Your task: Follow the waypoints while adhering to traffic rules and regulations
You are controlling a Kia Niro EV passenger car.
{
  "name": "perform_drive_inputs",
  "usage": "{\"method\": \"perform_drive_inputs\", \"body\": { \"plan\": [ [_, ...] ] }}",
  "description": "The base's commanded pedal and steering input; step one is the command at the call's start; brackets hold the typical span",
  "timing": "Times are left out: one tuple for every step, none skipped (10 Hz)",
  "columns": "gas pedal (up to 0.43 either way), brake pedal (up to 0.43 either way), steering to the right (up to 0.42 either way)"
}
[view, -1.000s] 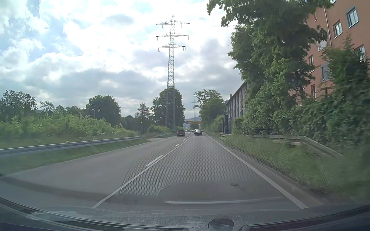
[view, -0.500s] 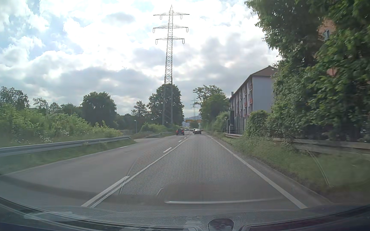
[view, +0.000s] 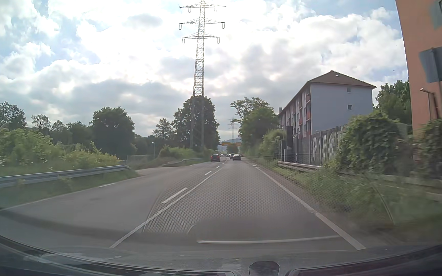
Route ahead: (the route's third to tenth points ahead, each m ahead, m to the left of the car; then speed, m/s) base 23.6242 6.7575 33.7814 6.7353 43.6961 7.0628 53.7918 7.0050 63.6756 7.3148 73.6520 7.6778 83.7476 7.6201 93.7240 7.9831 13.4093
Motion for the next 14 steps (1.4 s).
{"method": "perform_drive_inputs", "body": {
  "plan": [
    [0.118, 0.0, -0.002],
    [0.118, 0.0, -0.001],
    [0.118, 0.0, -0.002],
    [0.118, 0.0, -0.002],
    [0.118, 0.0, -0.002],
    [0.118, 0.0, -0.002],
    [0.11, 0.0, -0.002],
    [0.11, 0.0, -0.001],
    [0.11, 0.0, -0.002],
    [0.11, 0.0, -0.001],
    [0.11, 0.0, -0.002],
    [0.11, 0.0, -0.002],
    [0.11, 0.0, -0.002],
    [0.098, 0.0, -0.002]
  ]
}}
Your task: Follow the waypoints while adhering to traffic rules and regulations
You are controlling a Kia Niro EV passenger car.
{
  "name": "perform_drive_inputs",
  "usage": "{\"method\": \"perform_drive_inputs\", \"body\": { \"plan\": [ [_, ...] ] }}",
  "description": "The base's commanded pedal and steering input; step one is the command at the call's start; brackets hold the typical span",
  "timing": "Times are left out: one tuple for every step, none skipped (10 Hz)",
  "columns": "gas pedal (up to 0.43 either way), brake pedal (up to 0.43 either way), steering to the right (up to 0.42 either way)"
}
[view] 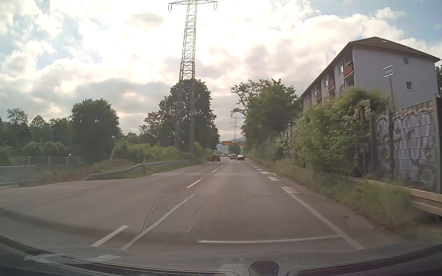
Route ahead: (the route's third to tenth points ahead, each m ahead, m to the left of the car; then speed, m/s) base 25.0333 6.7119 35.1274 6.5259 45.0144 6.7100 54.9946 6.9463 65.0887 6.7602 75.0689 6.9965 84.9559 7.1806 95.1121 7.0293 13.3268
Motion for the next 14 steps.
{"method": "perform_drive_inputs", "body": {
  "plan": [
    [0.098, 0.0, -0.002],
    [0.098, 0.0, -0.002],
    [0.098, 0.0, -0.002],
    [0.087, 0.0, -0.002],
    [0.087, 0.0, -0.002],
    [0.087, 0.0, -0.002],
    [0.067, 0.0, -0.002],
    [0.067, 0.0, -0.003],
    [0.067, 0.0, -0.002],
    [0.067, 0.0, -0.003],
    [0.067, 0.0, -0.003],
    [0.079, 0.0, -0.003],
    [0.079, 0.0, -0.003],
    [0.079, 0.0, -0.003]
  ]
}}
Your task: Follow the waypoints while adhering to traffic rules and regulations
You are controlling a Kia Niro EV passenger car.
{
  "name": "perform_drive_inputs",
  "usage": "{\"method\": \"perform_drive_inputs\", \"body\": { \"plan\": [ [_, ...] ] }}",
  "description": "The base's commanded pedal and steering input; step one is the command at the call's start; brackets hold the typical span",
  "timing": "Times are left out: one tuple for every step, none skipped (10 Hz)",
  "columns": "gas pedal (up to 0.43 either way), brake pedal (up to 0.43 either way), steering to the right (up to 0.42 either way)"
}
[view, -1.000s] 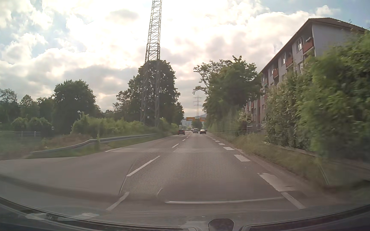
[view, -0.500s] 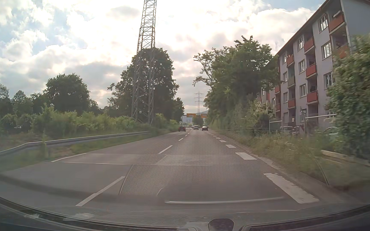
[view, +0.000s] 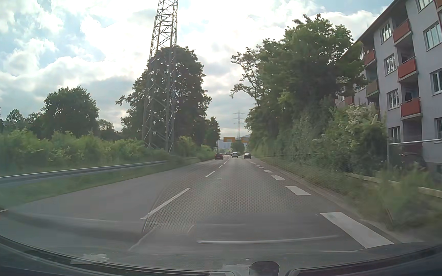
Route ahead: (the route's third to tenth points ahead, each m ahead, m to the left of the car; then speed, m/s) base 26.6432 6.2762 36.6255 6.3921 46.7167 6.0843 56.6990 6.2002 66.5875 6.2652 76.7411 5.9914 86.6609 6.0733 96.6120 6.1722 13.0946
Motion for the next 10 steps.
{"method": "perform_drive_inputs", "body": {
  "plan": [
    [0.079, 0.0, -0.003],
    [0.098, 0.0, -0.003],
    [0.098, 0.0, -0.002],
    [0.087, 0.0, -0.002],
    [0.098, 0.0, -0.002],
    [0.11, 0.0, -0.001],
    [0.11, 0.0, -0.001],
    [0.11, 0.0, -0.001],
    [0.11, 0.0, -0.001],
    [0.11, 0.0, -0.001]
  ]
}}
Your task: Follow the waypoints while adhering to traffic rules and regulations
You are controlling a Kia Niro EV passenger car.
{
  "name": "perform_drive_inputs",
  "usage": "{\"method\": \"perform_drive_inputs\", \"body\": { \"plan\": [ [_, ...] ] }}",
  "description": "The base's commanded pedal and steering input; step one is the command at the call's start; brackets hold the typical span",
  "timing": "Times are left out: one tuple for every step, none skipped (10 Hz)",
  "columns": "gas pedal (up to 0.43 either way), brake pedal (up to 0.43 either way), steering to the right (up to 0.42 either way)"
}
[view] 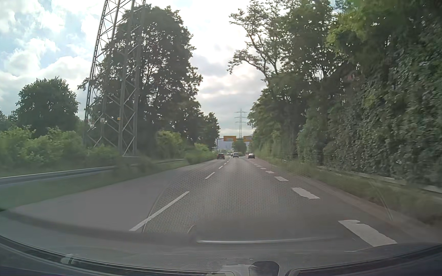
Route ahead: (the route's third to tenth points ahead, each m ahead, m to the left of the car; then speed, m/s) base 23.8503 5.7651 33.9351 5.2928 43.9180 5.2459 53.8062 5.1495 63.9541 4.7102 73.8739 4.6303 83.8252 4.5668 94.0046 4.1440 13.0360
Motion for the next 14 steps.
{"method": "perform_drive_inputs", "body": {
  "plan": [
    [0.11, 0.0, -0.001],
    [0.11, 0.0, -0.001],
    [0.11, 0.0, -0.001],
    [0.11, 0.0, -0.001],
    [0.11, 0.0, -0.001],
    [0.11, 0.0, -0.001],
    [0.118, 0.0, -0.001],
    [0.118, 0.0, -0.001],
    [0.118, 0.0, -0.001],
    [0.118, 0.0, -0.001],
    [0.118, 0.0, -0.001],
    [0.118, 0.0, -0.001],
    [0.118, 0.0, -0.001],
    [0.118, 0.0, -0.001]
  ]
}}
